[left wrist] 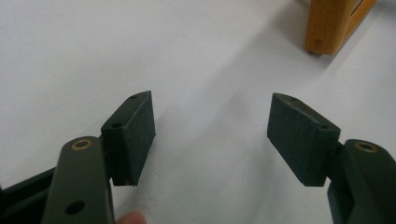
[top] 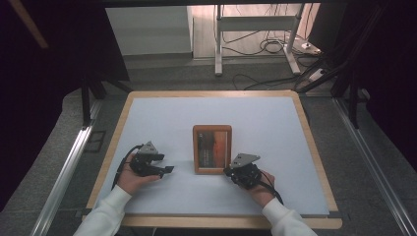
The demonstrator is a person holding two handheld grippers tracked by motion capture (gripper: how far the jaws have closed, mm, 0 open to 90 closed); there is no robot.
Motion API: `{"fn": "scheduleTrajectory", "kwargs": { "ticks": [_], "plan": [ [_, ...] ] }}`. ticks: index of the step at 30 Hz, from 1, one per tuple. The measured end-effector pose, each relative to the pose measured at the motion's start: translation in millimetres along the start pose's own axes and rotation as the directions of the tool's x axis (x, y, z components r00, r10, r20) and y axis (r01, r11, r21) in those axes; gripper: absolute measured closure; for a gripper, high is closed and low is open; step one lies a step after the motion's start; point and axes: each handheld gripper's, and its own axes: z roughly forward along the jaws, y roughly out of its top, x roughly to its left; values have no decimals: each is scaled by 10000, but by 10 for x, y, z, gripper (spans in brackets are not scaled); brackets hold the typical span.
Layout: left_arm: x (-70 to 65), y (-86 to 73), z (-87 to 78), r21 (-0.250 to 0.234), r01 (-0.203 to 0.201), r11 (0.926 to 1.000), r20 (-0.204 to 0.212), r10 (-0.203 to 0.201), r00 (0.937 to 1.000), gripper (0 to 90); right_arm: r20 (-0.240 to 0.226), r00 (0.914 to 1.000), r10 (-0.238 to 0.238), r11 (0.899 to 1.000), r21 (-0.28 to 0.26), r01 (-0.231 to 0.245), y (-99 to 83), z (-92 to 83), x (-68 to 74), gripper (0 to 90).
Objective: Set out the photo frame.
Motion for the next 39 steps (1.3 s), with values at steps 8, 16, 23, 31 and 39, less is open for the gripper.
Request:
{"fn": "scheduleTrajectory", "kwargs": {
  "ticks": [8, 16, 23, 31, 39],
  "plan": [
    [4, 0, 0, -15, 16, 10000, -19, -16, 10000, 317, -57, 10000, 42, 9995, -307, -44, 10, -80, -6, 896],
    [8, 2, -6, -74, 40, 10000, -42, -40, 10000, 317, 174, 9993, 323, 9967, -749, -309, -43, -279, -101, 896],
    [1, 7, -21, -162, -5, 9999, -68, 4, 10000, 317, 412, 9949, 921, 9908, -1036, -874, -153, -473, -250, 871],
    [-27, 2, -29, -216, -26, 9998, -56, 25, 10000, 318, 684, 9880, 1388, 9836, -1256, -1295, -328, -640, -334, 500],
    [-71, 4, -26, -253, 33, 9997, -180, -37, 9998, 312, 1381, 9564, 2574, 9593, -1558, -2357, -678, -872, -458, 291]
  ]
}}
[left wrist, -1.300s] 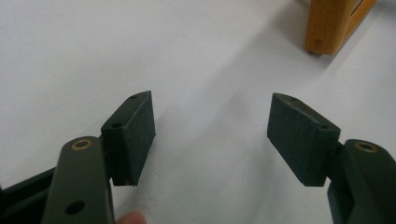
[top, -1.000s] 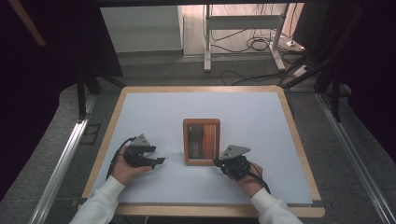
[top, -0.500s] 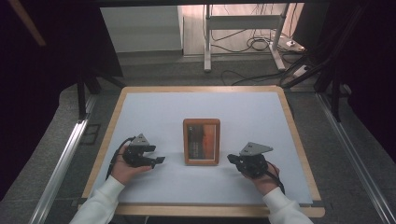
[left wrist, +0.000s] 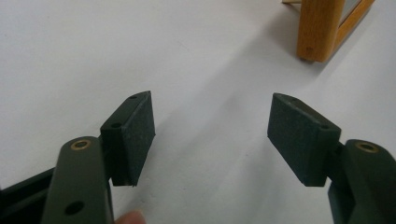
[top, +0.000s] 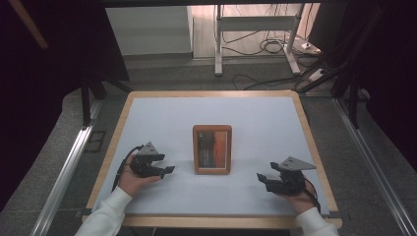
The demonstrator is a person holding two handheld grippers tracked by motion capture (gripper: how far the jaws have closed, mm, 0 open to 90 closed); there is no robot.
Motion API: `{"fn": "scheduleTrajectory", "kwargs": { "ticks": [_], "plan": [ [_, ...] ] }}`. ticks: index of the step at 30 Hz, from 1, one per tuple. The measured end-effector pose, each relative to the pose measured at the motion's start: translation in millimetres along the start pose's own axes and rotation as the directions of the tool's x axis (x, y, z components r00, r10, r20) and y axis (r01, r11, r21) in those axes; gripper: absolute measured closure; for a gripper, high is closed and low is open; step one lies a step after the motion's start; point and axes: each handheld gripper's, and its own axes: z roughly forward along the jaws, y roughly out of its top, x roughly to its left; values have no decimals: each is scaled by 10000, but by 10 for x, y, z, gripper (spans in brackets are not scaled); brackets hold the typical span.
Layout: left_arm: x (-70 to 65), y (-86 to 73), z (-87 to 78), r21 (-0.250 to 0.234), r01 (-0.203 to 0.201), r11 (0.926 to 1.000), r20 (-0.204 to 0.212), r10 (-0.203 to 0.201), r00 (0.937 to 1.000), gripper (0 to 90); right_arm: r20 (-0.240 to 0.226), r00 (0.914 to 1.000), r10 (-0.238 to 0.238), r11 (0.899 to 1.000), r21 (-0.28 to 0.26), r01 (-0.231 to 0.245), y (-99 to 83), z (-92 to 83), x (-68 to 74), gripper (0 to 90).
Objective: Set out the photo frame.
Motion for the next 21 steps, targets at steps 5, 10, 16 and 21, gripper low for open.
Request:
{"fn": "scheduleTrajectory", "kwargs": {
  "ticks": [5, 10, 16, 21],
  "plan": [
    [-24, -16, -28, -190, 284, 9994, -285, -290, 9992, 309, 301, 9988, 393, 9992, -53, -392, -91, -109, -125, 241],
    [-85, -51, -48, -205, 312, 9993, -452, -321, 9985, 308, 487, 9973, 550, 9984, 67, -554, -120, -98, -196, 216],
    [-87, -62, -62, -287, 359, 9989, -566, -375, 9977, 309, 347, 9979, 538, 9985, 0, -538, -94, -83, -171, 202],
    [-81, -57, -64, -387, 322, 9987, -564, -344, 9978, 309, 426, 9970, 639, 9979, -80, -636, -94, -97, -170, 199]
  ]
}}
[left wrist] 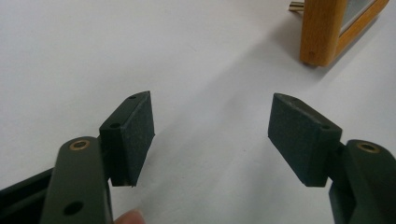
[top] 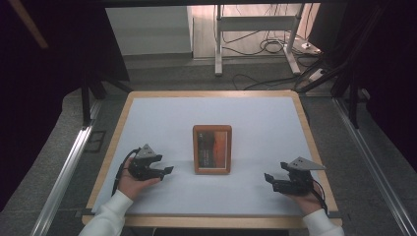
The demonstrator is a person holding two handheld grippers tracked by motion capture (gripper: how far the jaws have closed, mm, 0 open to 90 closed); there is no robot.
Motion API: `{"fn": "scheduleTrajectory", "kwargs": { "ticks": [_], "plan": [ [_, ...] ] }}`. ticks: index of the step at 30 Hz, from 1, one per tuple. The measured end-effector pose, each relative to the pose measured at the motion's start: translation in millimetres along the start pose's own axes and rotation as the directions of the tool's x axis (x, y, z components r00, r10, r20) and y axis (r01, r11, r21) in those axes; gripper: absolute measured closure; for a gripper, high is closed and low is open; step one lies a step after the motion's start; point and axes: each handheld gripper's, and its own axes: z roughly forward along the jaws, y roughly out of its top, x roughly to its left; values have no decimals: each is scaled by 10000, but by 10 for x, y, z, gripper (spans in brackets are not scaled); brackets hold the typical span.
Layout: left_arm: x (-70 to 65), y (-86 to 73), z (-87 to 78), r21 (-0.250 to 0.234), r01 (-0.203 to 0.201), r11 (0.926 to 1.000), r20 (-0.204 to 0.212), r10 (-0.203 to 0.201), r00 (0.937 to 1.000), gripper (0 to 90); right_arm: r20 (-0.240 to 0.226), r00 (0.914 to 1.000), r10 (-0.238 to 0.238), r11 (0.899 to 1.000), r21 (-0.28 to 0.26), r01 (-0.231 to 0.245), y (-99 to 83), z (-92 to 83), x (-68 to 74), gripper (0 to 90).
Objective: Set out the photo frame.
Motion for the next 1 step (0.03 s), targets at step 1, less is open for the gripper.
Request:
{"fn": "scheduleTrajectory", "kwargs": {
  "ticks": [1],
  "plan": [
    [1, 1, 0, -18, -8, 10000, -4, 8, 10000, 309, 50, 10000, 5, 10000, -60, -5, 4, -9, -2, 198]
  ]
}}
